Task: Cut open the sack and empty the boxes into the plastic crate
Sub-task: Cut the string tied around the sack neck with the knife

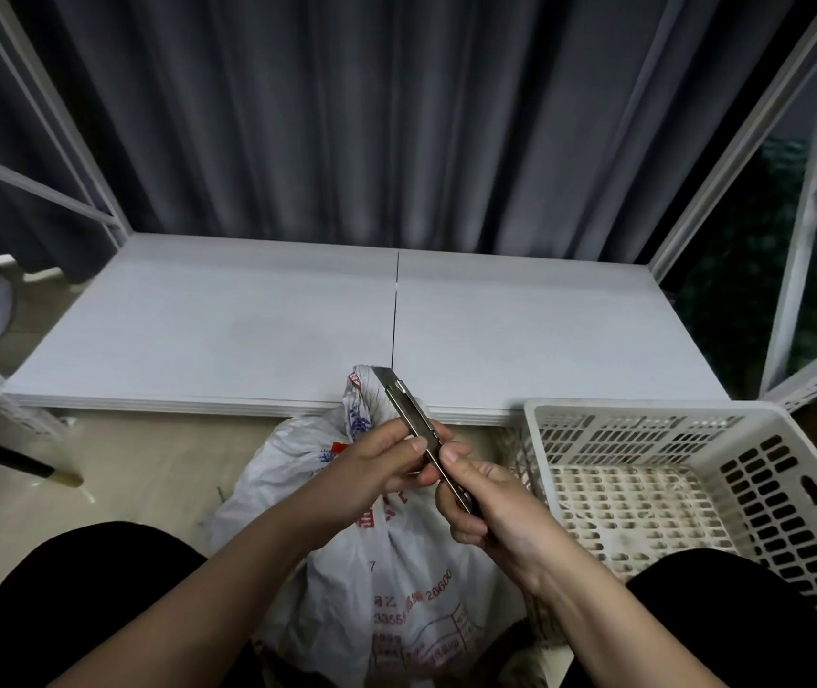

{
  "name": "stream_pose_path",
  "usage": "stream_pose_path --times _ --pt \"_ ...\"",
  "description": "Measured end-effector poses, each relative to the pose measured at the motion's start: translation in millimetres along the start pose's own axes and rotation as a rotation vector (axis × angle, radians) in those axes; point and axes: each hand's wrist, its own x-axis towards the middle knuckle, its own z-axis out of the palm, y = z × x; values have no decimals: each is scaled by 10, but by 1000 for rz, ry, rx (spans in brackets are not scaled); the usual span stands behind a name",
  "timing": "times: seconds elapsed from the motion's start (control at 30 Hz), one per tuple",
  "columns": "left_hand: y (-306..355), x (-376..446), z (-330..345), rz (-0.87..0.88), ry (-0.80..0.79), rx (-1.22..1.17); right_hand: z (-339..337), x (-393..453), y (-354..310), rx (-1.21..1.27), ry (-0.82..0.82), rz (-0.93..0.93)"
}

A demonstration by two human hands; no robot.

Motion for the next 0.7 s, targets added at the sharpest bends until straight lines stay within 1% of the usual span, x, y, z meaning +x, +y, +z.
stream_pose_path --times 0.13,0.27,0.3,0.37,0.43,0.53,0.63,0.7 --pt "-25 3 -6 -18 -8 31 18 -9 23 -5 33 -17" --pt "-166 -52 169 -26 -78 76 92 38 102 22 183 -57" --pt "-220 -58 207 -14 -74 112 110 47 118 49 217 -55" --pt "-290 -47 229 29 -22 172 144 55 131 99 243 -52" --pt "-309 -28 209 76 20 179 168 58 117 137 223 -55" --pt "-308 1 158 158 120 299 189 60 89 140 197 -57" --pt "-307 25 139 158 131 289 203 61 102 153 205 -63" --pt "-307 41 135 168 169 298 219 56 112 119 206 -64"
